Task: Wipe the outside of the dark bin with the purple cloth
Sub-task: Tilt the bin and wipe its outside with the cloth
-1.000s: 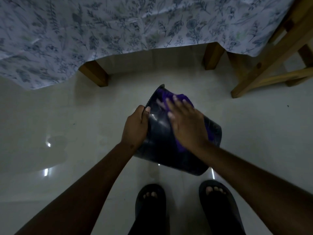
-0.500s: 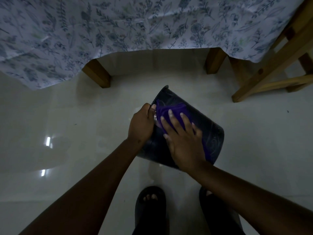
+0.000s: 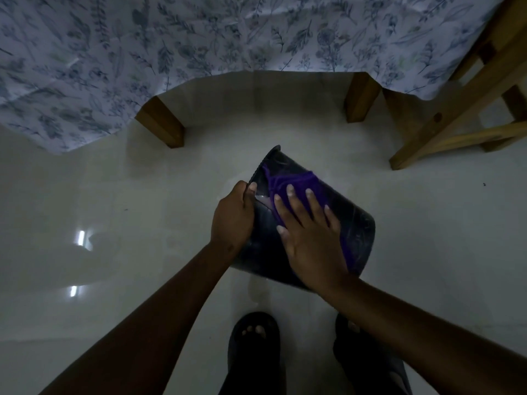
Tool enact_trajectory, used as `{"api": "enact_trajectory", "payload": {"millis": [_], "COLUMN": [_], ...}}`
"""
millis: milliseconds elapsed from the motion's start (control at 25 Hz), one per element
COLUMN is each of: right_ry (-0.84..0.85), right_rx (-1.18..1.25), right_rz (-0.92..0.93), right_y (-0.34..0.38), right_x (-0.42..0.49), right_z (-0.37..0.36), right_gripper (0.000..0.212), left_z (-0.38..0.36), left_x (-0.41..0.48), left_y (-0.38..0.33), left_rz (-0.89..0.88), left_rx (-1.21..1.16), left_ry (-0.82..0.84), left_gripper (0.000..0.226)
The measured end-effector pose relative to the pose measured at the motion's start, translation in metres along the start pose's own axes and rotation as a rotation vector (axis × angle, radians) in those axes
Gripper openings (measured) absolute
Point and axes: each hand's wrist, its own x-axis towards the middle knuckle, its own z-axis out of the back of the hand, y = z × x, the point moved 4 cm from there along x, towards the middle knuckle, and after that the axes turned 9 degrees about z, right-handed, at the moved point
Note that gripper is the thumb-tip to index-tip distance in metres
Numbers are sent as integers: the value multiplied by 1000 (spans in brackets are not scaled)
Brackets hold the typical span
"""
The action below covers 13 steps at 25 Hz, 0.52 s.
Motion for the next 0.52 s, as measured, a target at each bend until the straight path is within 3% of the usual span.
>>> {"api": "enact_trajectory", "payload": {"millis": [120, 160, 280, 320, 520], "right_ry": [-14, -21, 168, 196, -45], "right_rx": [40, 98, 476, 491, 79], "right_rz": [24, -29, -310, -357, -135], "right_y": [-24, -42, -100, -103, -38], "right_x": [25, 44, 88, 88, 13], "right_z": [4, 5, 3, 3, 5], "right_gripper": [53, 53, 53, 52, 53], "left_z": [1, 1, 1, 2, -6], "left_x": [-7, -8, -11, -10, 31], "left_y": [-2, -4, -8, -7, -35], "left_rz": [-12, -6, 10, 17, 78], "left_rx": [-75, -91, -119, -119, 79], "left_ry": [-3, -2, -9, -13, 63], "left_gripper": [35, 36, 36, 37, 38]}}
